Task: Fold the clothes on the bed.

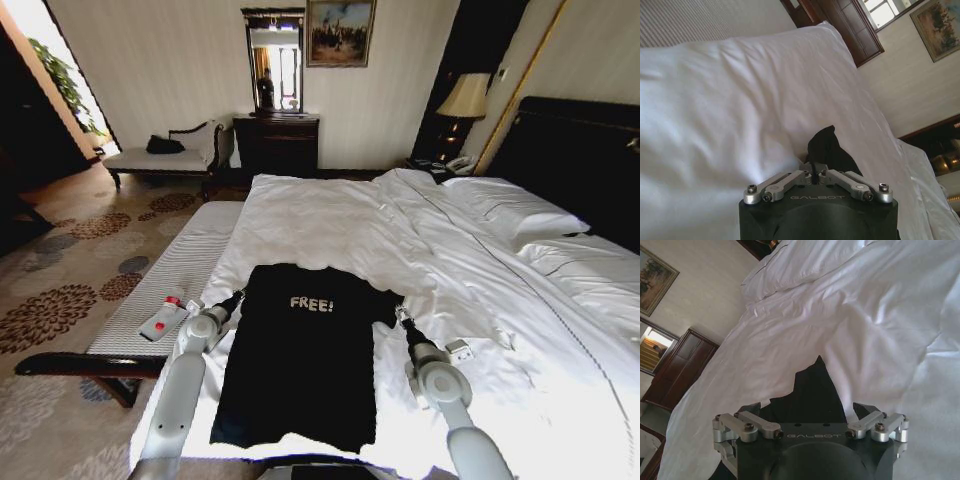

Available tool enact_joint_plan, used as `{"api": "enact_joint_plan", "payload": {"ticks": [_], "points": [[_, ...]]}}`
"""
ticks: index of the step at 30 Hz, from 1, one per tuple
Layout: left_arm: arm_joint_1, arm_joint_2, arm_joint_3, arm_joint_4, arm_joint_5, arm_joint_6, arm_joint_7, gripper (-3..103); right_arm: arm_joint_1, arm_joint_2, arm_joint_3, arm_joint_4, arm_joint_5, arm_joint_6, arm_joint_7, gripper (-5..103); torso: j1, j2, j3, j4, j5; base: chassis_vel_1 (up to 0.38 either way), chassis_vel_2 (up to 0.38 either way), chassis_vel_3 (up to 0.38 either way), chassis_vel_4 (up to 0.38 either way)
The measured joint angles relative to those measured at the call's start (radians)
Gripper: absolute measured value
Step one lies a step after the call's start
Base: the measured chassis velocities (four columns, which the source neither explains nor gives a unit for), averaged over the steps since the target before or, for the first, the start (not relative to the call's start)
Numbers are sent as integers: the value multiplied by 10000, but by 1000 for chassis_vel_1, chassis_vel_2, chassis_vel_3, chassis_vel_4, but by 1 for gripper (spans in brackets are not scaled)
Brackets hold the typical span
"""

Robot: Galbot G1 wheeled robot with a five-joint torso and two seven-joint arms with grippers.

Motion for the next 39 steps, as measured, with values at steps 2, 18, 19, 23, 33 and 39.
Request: {"api": "enact_joint_plan", "payload": {"ticks": [2, 18, 19, 23, 33, 39], "points": [[-35, 66, -61, 1, 3, -29, -1, 1, -12, 12, -18, -1, -16, 0, 8, 100, 0, -1, 0, 0, 0, 0, 0, 0, 0], [-1582, 1120, 204, 1513, 397, -67, 152, 1, -102, 164, -174, 205, -115, -14, 102, 100, 1, -1, 1, -2, -1, 0, 0, 0, 0], [-1661, 1183, 234, 1631, 426, -61, 173, 1, -108, 159, -152, 207, -102, -15, 104, 100, 0, -1, 1, 0, -2, 0, 0, 0, 0], [-1926, 1419, 346, 2038, 511, -31, 270, 1, -117, 128, -83, 189, -58, -18, 107, 100, 0, 0, 1, 0, 0, 0, 0, 0, 0], [-2123, 1450, 440, 2735, 998, -77, 524, 1, -71, 165, -135, 116, -58, -30, 116, 100, 0, -1, 1, -1, 0, 0, 0, 0, 0], [-2087, 1444, 354, 2858, 1669, -492, 725, 1, -72, 164, -146, 93, -85, -34, 121, 100, 1, -1, 1, -2, -2, 0, 0, 0, 0]]}}
